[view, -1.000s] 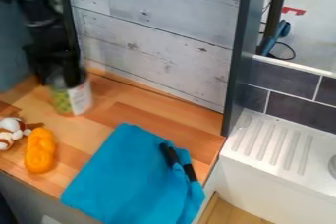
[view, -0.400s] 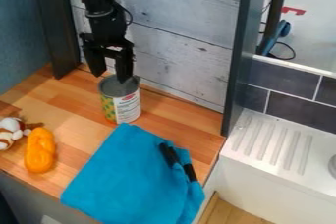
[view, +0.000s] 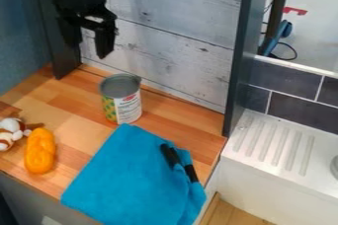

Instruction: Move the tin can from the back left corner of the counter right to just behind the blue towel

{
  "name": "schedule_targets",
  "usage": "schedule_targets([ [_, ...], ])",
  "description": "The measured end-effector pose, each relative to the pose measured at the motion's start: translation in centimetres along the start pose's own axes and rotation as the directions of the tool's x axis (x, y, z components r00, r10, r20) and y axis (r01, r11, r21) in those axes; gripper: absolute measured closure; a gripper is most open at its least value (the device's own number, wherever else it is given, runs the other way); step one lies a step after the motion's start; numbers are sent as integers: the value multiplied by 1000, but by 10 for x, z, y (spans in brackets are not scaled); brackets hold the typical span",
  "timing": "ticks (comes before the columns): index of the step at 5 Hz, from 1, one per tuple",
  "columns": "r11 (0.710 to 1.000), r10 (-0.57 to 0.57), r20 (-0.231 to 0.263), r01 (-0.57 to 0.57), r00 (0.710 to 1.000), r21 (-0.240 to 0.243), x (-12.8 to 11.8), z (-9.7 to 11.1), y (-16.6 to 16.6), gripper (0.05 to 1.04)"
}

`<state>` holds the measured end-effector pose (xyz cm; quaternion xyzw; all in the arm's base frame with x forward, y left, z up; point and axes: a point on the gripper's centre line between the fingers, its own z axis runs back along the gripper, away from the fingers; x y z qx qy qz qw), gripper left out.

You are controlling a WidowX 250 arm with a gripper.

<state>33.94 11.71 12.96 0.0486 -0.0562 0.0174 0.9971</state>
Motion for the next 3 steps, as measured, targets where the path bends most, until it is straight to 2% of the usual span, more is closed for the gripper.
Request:
schedule_targets([
  [1, 1000, -20, -47, 21, 999, 4, -32, 21, -5, 83],
  [2, 994, -104, -134, 107, 986, 14, -67, 30, -7, 83],
  [3, 989, -134, -162, 141, 978, 34, -89, 32, -9, 83],
])
